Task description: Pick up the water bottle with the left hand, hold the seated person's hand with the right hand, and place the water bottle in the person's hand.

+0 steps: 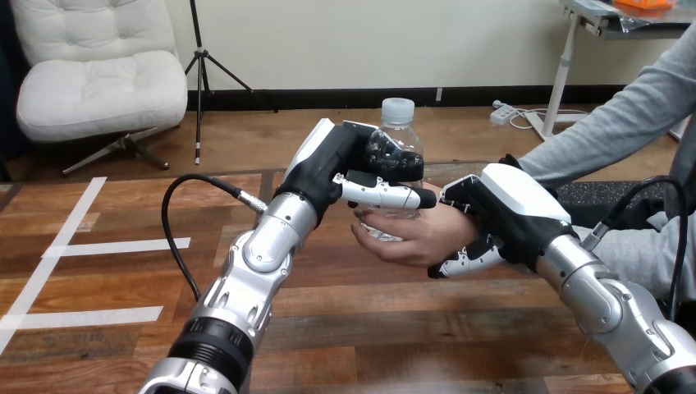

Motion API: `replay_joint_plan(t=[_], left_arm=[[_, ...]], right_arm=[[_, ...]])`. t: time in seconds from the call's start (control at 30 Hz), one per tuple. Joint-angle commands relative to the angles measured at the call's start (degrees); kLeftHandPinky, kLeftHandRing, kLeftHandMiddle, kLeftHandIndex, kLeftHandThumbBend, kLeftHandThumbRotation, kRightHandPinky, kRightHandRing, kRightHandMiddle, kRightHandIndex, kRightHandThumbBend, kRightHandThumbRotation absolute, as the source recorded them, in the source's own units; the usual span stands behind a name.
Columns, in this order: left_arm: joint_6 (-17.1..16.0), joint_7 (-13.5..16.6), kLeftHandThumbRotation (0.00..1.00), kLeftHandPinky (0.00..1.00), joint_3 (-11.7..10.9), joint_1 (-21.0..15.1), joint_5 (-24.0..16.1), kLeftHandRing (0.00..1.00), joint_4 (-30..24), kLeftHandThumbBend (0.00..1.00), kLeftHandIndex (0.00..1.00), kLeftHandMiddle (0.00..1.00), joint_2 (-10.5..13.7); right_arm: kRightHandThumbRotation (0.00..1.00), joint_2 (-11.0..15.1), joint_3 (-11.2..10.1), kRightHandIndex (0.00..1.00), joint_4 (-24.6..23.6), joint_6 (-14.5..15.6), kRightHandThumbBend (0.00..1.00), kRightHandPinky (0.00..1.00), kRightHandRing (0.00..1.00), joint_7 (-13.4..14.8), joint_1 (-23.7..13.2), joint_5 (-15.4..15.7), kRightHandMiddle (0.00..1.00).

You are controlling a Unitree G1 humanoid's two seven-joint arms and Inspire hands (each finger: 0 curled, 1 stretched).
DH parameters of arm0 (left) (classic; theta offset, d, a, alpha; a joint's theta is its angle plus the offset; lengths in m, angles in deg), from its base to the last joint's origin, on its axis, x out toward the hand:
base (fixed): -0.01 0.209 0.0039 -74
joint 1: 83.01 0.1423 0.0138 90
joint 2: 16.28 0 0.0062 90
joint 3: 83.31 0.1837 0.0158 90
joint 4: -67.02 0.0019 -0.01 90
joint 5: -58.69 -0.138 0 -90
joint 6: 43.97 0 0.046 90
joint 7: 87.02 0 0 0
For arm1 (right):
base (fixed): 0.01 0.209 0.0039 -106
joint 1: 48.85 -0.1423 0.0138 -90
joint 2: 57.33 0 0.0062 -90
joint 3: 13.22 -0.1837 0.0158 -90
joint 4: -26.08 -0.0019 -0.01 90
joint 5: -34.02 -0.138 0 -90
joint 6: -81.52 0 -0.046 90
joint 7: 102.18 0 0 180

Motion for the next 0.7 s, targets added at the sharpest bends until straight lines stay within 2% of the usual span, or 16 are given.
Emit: replay_joint_plan(t=[0.0, 0.03, 0.13, 0.2, 0.3, 0.5, 0.67], left_arm=[[0.2, 0.3, 0.00, 0.09, -0.5, -1.3, 1.3, 0.15, -3.4, 0.85, 0.39, 0.22, -1.4], [0.5, 0.1, 0.00, 0.10, -0.7, -1.3, 1.5, 0.16, -3.3, 0.86, 0.39, 0.23, -1.4], [1.0, -0.2, 0.03, 0.19, -0.9, -1.3, 2.0, 0.28, -3.2, 0.88, 0.42, 0.33, -1.5], [1.1, -0.3, 0.08, 0.31, -1.0, -1.3, 2.2, 0.39, -3.0, 0.90, 0.46, 0.43, -1.5], [1.3, -0.6, 0.13, 0.39, -1.1, -1.4, 2.4, 0.47, -2.5, 0.92, 0.49, 0.50, -1.4], [2.5, -1.8, 0.24, 0.53, -1.0, -1.7, 2.9, 0.60, -2.2, 0.96, 0.57, 0.61, -1.0], [4.2, -3.6, 0.32, 0.56, -0.4, -1.9, 3.0, 0.64, -2.5, 0.99, 0.63, 0.66, -0.3]], right_arm=[[0.00, -0.2, -1.2, 0.45, -2.2, 0.1, 0.77, 0.36, 0.40, 0.6, -3.9, -1.2, 0.45], [0.00, -0.2, -1.2, 0.45, -2.2, -0.1, 0.77, 0.36, 0.40, 0.6, -3.9, -1.2, 0.45], [0.00, -0.1, -1.2, 0.45, -1.9, -0.5, 0.77, 0.35, 0.39, 0.7, -3.9, -1.3, 0.45], [0.00, -0.1, -1.2, 0.45, -1.8, -0.7, 0.77, 0.35, 0.39, 0.8, -4.0, -1.2, 0.45], [0.00, -0.1, -1.2, 0.45, -1.7, -0.7, 0.77, 0.35, 0.38, 0.8, -4.0, -1.2, 0.45], [0.00, -0.1, -1.2, 0.45, -1.4, -0.7, 0.77, 0.34, 0.38, 0.8, -4.1, -1.3, 0.44], [0.00, -0.1, -1.1, 0.45, -1.1, -0.8, 0.77, 0.34, 0.38, 0.9, -4.2, -1.2, 0.44]])
